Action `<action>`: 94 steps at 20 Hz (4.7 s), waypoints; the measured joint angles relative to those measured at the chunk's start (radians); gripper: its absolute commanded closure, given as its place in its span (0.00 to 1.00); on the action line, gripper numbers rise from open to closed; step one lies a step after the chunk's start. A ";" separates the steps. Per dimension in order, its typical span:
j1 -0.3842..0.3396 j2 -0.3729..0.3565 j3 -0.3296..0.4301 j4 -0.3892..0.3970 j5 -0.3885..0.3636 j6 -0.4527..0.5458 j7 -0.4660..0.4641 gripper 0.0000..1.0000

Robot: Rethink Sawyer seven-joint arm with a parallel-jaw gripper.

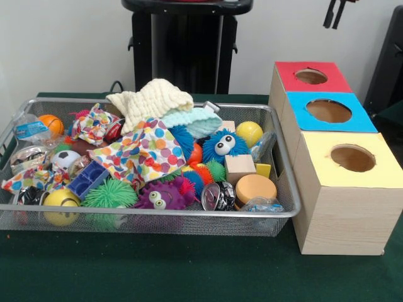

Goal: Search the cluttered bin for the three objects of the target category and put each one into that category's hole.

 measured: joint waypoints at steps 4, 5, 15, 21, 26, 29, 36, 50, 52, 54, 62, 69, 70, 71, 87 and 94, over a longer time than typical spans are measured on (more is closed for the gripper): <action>-0.012 -0.016 0.017 0.001 0.000 0.000 0.000 1.00; -0.013 -0.019 0.020 0.001 0.000 0.000 0.000 1.00; -0.066 -0.048 0.076 0.003 0.000 0.000 0.000 0.00; -0.096 -0.055 0.104 0.004 0.000 0.000 0.000 0.00; -0.105 -0.063 0.121 0.007 -0.001 0.000 0.000 0.00; -0.105 -0.066 0.121 0.010 -0.001 0.000 0.000 0.00; -0.145 -0.082 0.142 0.050 -0.001 -0.012 0.000 0.00; -0.590 -0.123 0.300 0.274 -0.232 -0.230 0.000 0.00; -0.615 -0.123 0.311 0.291 -0.260 -0.239 0.000 0.00; -0.640 -0.119 0.328 0.313 -0.297 -0.244 0.000 0.00; -0.673 0.019 0.338 0.354 -0.421 -0.412 0.000 0.00; -0.630 0.222 0.308 0.356 -0.488 -0.673 0.000 0.00; -0.623 0.244 0.303 0.355 -0.491 -0.698 0.000 0.00; -0.615 0.274 0.297 0.355 -0.494 -0.728 0.000 0.00; -0.590 0.444 0.224 0.355 -0.523 -0.851 0.000 0.00; -0.546 0.310 0.179 0.364 -0.476 -0.824 0.000 0.00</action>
